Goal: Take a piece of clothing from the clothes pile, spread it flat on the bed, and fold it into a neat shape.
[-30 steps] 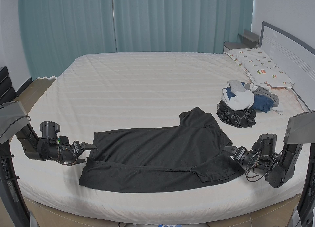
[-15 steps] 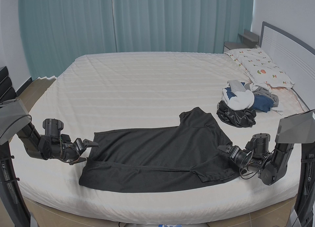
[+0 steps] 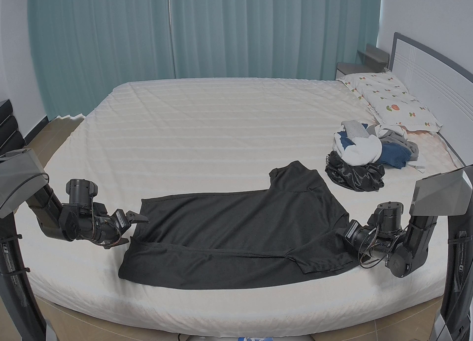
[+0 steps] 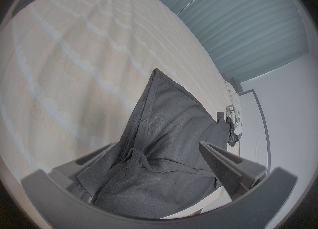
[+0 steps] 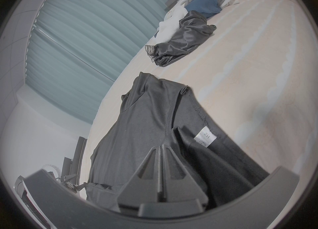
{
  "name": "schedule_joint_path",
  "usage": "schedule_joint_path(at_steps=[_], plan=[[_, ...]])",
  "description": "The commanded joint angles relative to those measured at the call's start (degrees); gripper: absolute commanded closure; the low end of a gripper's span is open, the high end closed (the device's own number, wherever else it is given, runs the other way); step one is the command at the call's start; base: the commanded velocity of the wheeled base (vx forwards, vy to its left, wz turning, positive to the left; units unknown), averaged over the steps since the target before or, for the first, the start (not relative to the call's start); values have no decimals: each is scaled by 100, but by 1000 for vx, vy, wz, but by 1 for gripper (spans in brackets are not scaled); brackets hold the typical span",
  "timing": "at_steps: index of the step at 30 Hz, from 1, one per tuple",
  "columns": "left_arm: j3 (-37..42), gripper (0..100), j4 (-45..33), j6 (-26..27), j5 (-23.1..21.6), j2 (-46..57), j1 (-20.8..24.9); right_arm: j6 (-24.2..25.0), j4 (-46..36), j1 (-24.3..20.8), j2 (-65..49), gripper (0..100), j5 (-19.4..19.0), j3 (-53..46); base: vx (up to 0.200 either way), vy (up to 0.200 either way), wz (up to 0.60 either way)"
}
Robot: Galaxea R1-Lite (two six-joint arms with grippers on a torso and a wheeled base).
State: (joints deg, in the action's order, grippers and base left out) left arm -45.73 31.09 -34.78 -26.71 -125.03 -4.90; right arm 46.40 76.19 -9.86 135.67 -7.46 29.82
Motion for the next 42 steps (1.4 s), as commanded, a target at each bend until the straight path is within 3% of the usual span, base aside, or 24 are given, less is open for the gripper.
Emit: schedule_joint_path(at_steps=[1, 7, 18, 19, 26, 28, 36, 42], plan=[[2, 0, -6, -2, 8, -13, -2, 1, 19, 72, -14, 100, -1, 6, 0, 0, 0], [-33, 0, -6, 15, 377, -74, 42, 1, 291, 186, -5, 100, 8, -64, 0, 0, 0], [46, 0, 12, 367, 553, -145, 182, 1, 300, 195, 39, 100, -1, -81, 0, 0, 0], [20, 100, 12, 367, 562, -180, 182, 1, 309, 195, 47, 100, -1, -81, 0, 0, 0], [2, 100, 3, 375, 649, -224, 191, 1, 335, 195, 39, 100, -1, -108, 0, 0, 0], [-6, 100, 3, 384, 966, -224, 191, 10, 335, 195, 30, 100, -1, -108, 0, 0, 0], [-24, 100, -24, 507, 1484, -224, 182, 10, 344, 195, 12, 100, 25, -125, 0, 0, 0], [-24, 100, -112, 551, 1537, -268, 182, 10, 344, 195, 12, 100, 34, -117, 0, 0, 0]])
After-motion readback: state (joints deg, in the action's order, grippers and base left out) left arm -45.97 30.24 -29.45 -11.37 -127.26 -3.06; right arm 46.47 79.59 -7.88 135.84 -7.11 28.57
